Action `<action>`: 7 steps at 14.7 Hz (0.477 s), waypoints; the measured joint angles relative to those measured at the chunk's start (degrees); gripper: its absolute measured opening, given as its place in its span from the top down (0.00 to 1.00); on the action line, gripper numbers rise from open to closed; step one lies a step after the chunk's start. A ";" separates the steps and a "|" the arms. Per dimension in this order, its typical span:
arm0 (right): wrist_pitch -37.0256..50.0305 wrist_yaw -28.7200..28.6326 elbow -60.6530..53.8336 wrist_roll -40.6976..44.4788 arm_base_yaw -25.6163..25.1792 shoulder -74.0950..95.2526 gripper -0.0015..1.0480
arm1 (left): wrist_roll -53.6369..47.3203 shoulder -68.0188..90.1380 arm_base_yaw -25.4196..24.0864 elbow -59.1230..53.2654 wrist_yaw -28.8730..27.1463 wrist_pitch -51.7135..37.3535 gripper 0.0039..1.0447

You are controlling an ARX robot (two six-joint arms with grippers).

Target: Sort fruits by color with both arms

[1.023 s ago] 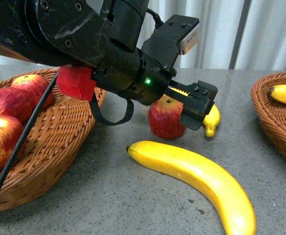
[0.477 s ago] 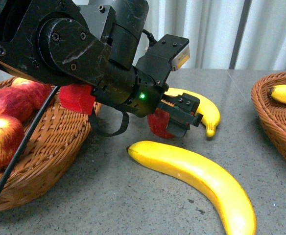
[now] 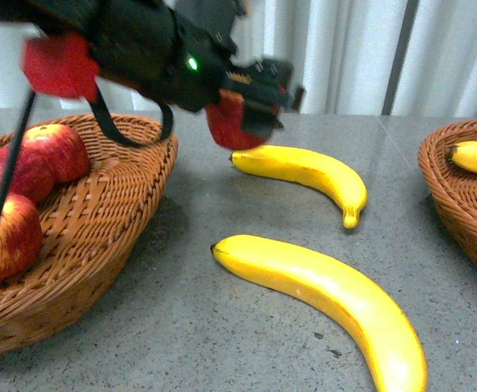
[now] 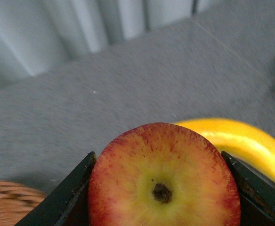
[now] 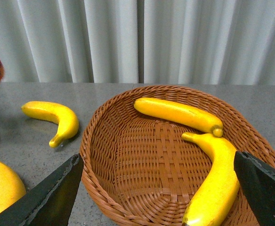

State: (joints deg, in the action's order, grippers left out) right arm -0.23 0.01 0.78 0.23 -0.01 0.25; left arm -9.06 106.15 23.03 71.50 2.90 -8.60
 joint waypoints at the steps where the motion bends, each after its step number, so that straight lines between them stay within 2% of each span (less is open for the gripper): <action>1: 0.00 0.00 0.00 0.00 0.00 0.00 0.06 | 1.73 -4.04 -1.81 -0.31 -3.02 0.11 0.35; 4: 0.00 -0.02 0.00 0.00 0.00 0.00 0.06 | 7.26 -10.45 -6.73 -4.87 -10.05 3.13 0.35; 7: -0.02 0.00 0.00 0.00 0.00 0.00 0.06 | 10.95 -10.08 -9.40 -10.47 -10.01 4.39 0.35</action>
State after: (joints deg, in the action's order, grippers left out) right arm -0.25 0.01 0.78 0.23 -0.01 0.25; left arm 1.89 96.07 13.63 61.04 -7.11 -4.21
